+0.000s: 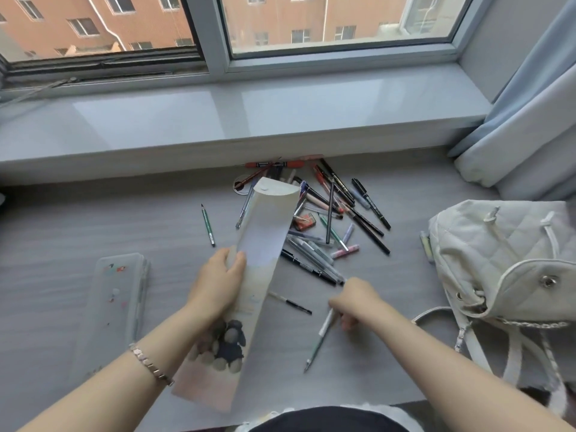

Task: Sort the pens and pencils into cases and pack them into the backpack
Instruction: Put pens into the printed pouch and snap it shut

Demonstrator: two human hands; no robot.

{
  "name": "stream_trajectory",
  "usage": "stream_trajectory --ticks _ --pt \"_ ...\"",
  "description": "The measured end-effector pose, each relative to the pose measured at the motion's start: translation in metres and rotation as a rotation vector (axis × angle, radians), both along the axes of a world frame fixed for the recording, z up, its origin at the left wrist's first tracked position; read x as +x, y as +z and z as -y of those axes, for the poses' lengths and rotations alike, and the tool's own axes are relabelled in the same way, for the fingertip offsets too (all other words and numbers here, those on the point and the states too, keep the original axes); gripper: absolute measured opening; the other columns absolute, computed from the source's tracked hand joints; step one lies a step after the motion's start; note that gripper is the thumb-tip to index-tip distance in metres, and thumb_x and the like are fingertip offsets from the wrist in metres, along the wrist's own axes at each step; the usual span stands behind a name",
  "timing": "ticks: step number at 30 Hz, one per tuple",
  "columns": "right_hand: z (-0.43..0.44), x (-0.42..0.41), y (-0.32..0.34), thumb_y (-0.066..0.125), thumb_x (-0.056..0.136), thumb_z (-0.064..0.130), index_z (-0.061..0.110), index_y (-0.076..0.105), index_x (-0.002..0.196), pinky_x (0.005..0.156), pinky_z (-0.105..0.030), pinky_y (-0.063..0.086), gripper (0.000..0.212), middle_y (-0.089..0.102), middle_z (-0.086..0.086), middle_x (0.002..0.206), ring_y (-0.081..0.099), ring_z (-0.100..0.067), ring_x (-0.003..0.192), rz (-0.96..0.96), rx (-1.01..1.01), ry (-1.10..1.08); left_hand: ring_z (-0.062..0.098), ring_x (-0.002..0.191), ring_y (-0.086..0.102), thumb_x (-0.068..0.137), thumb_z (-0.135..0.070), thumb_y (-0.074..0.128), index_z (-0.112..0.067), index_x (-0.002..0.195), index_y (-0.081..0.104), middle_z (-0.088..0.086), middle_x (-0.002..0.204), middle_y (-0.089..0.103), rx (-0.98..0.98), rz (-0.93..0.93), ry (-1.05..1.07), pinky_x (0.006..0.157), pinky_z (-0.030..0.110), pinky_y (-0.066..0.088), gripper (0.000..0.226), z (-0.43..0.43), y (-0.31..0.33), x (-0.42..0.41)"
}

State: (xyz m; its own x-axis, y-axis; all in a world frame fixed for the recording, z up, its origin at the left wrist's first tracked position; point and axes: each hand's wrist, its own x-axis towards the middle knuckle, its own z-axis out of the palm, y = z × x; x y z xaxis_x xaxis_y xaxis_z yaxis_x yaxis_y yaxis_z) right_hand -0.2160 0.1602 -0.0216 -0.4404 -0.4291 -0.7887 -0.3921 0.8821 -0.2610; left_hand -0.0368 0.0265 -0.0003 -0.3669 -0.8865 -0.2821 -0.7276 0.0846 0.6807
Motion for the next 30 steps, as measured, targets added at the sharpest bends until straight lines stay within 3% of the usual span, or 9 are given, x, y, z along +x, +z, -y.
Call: stream_trajectory --ticks 3,6,9,14,17,19,21,26,30 --pt "0.006 -0.003 0.002 0.044 0.085 0.01 0.006 0.043 0.063 0.057 -0.03 0.048 0.022 0.065 -0.026 0.085 0.061 -0.038 0.068 0.027 -0.131 -0.056 0.026 0.071 0.05 0.091 -0.037 0.042 -0.019 0.067 0.046 -0.003 0.067 0.052 0.004 -0.01 -0.007 0.063 0.035 0.037 0.03 -0.002 -0.003 0.005" --pt "0.017 -0.01 0.013 0.035 0.093 0.011 0.01 0.037 0.091 0.059 -0.03 0.048 0.003 0.058 -0.021 0.091 0.059 -0.029 0.07 0.007 -0.395 -0.149 0.016 0.06 0.045 0.091 -0.036 0.043 -0.024 0.061 0.044 -0.01 0.06 0.047 0.002 -0.048 0.019 0.056 0.032 0.035 0.032 -0.001 -0.005 0.01" --pt "0.026 -0.019 0.018 0.035 0.092 0.013 0.012 0.039 0.091 0.061 -0.03 0.037 0.005 0.057 -0.018 0.086 0.052 -0.028 0.074 -0.199 -0.526 0.013 0.011 0.06 0.046 0.092 -0.035 0.043 -0.023 0.063 0.045 -0.01 0.062 0.048 0.001 -0.064 0.055 0.055 0.03 0.034 0.031 0.002 -0.005 0.017" --pt "0.041 0.006 0.001 0.049 0.091 0.026 0.008 0.052 0.108 0.078 -0.037 0.046 0.025 0.061 -0.013 0.112 0.058 -0.032 0.101 -0.347 -0.365 0.486 0.022 0.075 0.053 0.092 -0.036 0.04 -0.02 0.077 0.054 -0.005 0.075 0.058 0.034 -0.061 0.119 0.066 0.033 0.037 0.026 0.005 -0.004 0.026" --pt "0.05 0.016 -0.009 0.044 0.093 0.02 0.005 0.052 0.108 0.081 -0.039 0.046 0.022 0.057 -0.014 0.116 0.056 -0.034 0.105 -0.403 -0.295 0.546 0.021 0.076 0.053 0.093 -0.037 0.039 -0.021 0.076 0.053 -0.005 0.075 0.057 0.039 -0.048 0.13 0.063 0.033 0.037 0.026 0.003 -0.003 0.032" --pt "0.049 0.017 -0.009 0.044 0.09 0.016 0.008 0.054 0.082 0.07 -0.037 0.044 0.015 0.058 -0.017 0.098 0.057 -0.033 0.088 -0.381 -0.31 0.464 0.023 0.079 0.055 0.093 -0.037 0.04 -0.021 0.078 0.054 -0.005 0.077 0.058 0.038 -0.042 0.145 0.065 0.033 0.04 0.026 0.002 -0.003 0.036" --pt "0.045 0.013 -0.006 0.048 0.082 0.013 0.013 0.035 0.056 0.057 -0.031 0.033 0.029 0.048 -0.014 0.073 0.043 -0.026 0.064 -0.293 -0.417 0.26 0.026 0.083 0.057 0.093 -0.037 0.04 -0.02 0.084 0.055 -0.005 0.079 0.06 0.036 -0.017 0.157 0.072 0.035 0.043 0.025 0.0 -0.003 0.04" --pt "0.047 0.011 0.035 0.058 0.077 0.02 0.02 0.042 0.062 0.051 -0.024 0.031 0.022 0.043 0.007 0.057 0.038 -0.009 0.051 0.079 -0.863 -0.302 0.028 0.09 0.056 0.092 -0.044 0.038 -0.018 0.095 0.052 0.001 0.091 0.061 0.043 0.085 0.053 0.079 0.037 0.046 0.029 -0.016 0.001 0.031" --pt "0.05 0.029 0.054 0.064 0.074 0.017 0.019 0.053 0.071 0.051 -0.021 0.045 0.012 0.057 0.008 0.05 0.05 -0.001 0.043 0.137 -0.894 -0.34 0.034 0.088 0.056 0.093 -0.044 0.037 -0.025 0.081 0.041 0.008 0.08 0.058 0.023 0.104 -0.07 0.073 0.036 0.044 0.022 -0.034 0.008 0.014"
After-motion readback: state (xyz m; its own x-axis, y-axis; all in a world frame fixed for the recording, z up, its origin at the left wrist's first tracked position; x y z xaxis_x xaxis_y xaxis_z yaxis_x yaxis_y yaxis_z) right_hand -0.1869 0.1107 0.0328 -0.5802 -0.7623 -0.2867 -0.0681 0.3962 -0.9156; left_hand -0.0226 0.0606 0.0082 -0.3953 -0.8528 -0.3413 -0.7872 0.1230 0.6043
